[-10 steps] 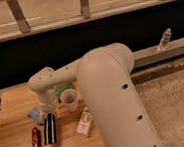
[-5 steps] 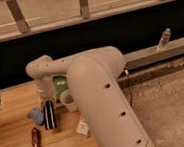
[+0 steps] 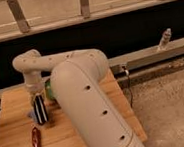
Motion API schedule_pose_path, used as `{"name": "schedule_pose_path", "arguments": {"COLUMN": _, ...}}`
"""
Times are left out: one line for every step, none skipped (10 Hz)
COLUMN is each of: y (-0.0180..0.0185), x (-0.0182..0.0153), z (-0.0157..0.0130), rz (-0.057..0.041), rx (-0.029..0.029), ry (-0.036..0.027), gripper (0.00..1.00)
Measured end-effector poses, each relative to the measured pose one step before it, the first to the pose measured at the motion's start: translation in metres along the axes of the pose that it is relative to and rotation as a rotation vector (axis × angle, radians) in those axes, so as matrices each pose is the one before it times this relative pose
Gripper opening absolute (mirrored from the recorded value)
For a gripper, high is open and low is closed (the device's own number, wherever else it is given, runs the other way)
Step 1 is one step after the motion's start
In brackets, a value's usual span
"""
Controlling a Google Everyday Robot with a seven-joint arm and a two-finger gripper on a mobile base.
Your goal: Place the eraser on the white sponge
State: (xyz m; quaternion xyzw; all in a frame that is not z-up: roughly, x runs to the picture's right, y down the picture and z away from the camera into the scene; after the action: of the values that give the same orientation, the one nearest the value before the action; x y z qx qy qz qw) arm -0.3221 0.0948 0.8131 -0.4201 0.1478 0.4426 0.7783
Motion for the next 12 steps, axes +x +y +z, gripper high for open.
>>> {"name": "schedule_pose_path", "arguments": {"y": 0.01174, "x": -0.00328, "z": 0.00041, "rz": -0.03474, "rx": -0.01597, "ry": -0.00133, "gripper": 0.0}}
{"name": "schedule_pose_path", "arguments": {"y": 0.0097, "x": -0.00119, "z": 0.00243, "rz": -0.02438, "rx": -0.01005, "ry": 0.00165, "gripper": 0.0}}
{"name": "schedule_pose_path", "arguments": {"y": 0.01159, "x": 0.0, "z": 0.00441, "rz": -0.02704, "rx": -0.01067, "ry": 0.00465, "gripper": 0.0}}
{"name": "schedule_pose_path", "arguments": {"y": 0.01341, "x": -0.00152, "z": 0.00939, "rz": -0.03025, "rx": -0.0064, "ry": 0.01293, "gripper": 0.0}}
{"name": "schedule_pose_path", "arguments": {"y": 0.00194, "x": -0.00101, "z": 0.00789, "rz": -0.01229, "rx": -0.00487, "ry": 0.01067, "gripper": 0.0}}
{"name": "schedule_pose_path", "arguments": {"y": -0.00299, "x": -0.00066, "z": 0.00793, "rz": -0.00321, "rx": -0.00439, "ry": 0.01167, "gripper": 0.0}}
{"name": "schedule_pose_path", "arguments": {"y": -0.0034, "x": -0.0001, "z": 0.00468, "rz": 0.00324, "rx": -0.00144, "ry": 0.00871, "gripper": 0.0}}
{"name": "schedule_pose_path", "arguments": {"y": -0.00113, "x": -0.00019, "z": 0.00158, "rz": 0.00243, "rx": -0.00064, "ry": 0.00353, "gripper": 0.0}}
{"name": "schedule_pose_path", "arguments": {"y": -0.00302, "x": 0.00105, "z": -0.00073, "rz": 0.0045, "rx": 0.00023, "ry": -0.00055, "gripper": 0.0}}
{"name": "schedule_pose_path", "arguments": {"y": -0.00687, "x": 0.00275, "z": -0.0054, "rz": 0.01178, "rx": 0.00388, "ry": -0.00765, "gripper": 0.0}}
{"name": "schedule_pose_path", "arguments": {"y": -0.00474, "x": 0.00191, "z": -0.0051, "rz": 0.01162, "rx": 0.00314, "ry": -0.00993, "gripper": 0.0}}
{"name": "schedule_pose_path", "arguments": {"y": -0.00294, "x": 0.00139, "z": -0.00365, "rz": 0.00744, "rx": 0.00438, "ry": -0.00515, "gripper": 0.0}}
